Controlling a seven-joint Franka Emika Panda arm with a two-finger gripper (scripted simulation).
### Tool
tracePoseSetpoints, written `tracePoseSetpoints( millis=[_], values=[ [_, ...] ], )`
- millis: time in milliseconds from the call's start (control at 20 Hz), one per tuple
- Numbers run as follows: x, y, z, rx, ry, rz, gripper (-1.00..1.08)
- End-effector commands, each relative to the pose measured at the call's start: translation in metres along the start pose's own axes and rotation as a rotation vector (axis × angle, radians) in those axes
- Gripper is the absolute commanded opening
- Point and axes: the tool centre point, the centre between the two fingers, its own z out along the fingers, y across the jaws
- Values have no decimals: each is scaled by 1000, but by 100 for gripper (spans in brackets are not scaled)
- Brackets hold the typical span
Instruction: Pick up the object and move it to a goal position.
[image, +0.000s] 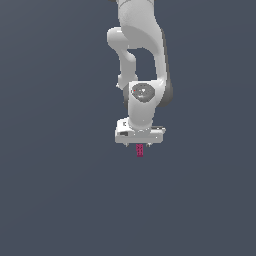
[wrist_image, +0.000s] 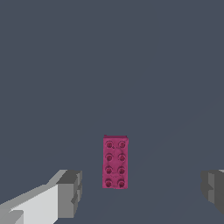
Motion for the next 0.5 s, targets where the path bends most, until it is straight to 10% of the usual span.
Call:
tracePoseSetpoints(
  millis=[0, 450],
  values=[
    [-9, -8, 17, -1, -11, 10, 100],
    [-17, -15, 32, -2, -22, 15, 100]
  ],
)
